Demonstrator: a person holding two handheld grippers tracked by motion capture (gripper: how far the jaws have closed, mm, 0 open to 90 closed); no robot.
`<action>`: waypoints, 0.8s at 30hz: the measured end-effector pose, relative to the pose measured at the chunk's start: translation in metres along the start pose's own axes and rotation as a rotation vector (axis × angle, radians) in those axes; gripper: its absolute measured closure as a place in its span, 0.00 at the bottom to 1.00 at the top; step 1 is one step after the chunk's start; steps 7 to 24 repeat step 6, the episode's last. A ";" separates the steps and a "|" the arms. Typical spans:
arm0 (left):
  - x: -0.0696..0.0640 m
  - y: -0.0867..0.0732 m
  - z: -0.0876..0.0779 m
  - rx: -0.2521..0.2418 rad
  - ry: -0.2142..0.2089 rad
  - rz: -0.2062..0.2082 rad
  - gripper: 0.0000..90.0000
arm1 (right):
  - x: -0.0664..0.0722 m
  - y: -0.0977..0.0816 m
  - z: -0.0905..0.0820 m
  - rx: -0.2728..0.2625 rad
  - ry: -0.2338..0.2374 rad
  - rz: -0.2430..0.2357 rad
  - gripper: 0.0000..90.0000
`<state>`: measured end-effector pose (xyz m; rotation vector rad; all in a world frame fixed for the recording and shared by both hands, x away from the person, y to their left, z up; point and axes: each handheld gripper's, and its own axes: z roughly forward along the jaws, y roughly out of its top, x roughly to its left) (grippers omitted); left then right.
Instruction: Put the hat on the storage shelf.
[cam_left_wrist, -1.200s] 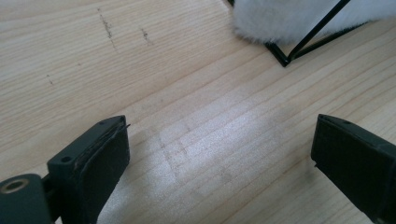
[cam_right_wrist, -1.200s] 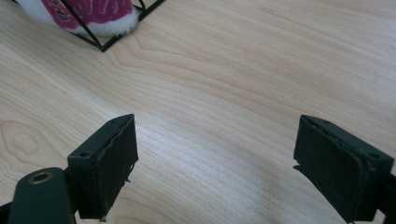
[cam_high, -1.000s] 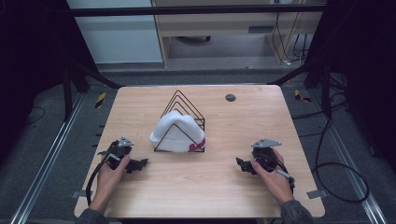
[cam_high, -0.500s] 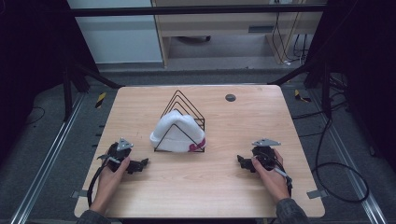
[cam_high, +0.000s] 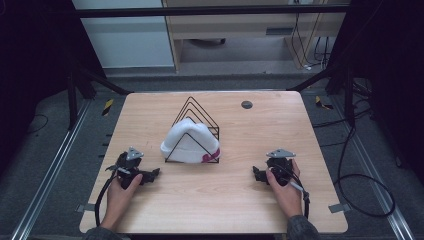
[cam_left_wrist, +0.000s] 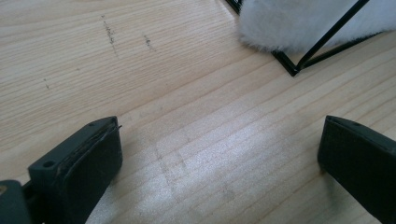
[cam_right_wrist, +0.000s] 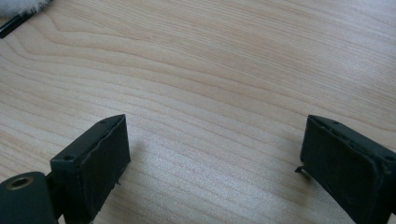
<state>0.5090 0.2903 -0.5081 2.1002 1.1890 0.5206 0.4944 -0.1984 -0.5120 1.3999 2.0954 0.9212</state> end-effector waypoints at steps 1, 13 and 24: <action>0.000 0.000 0.000 0.000 0.002 -0.001 0.00 | 0.000 0.000 0.000 0.000 0.000 0.000 0.10; -0.001 0.000 0.000 0.001 0.005 -0.004 0.00 | 0.004 0.000 0.000 0.001 -0.037 0.034 0.09; -0.001 0.000 0.000 0.001 0.005 -0.004 0.00 | 0.004 0.000 0.000 0.001 -0.037 0.034 0.09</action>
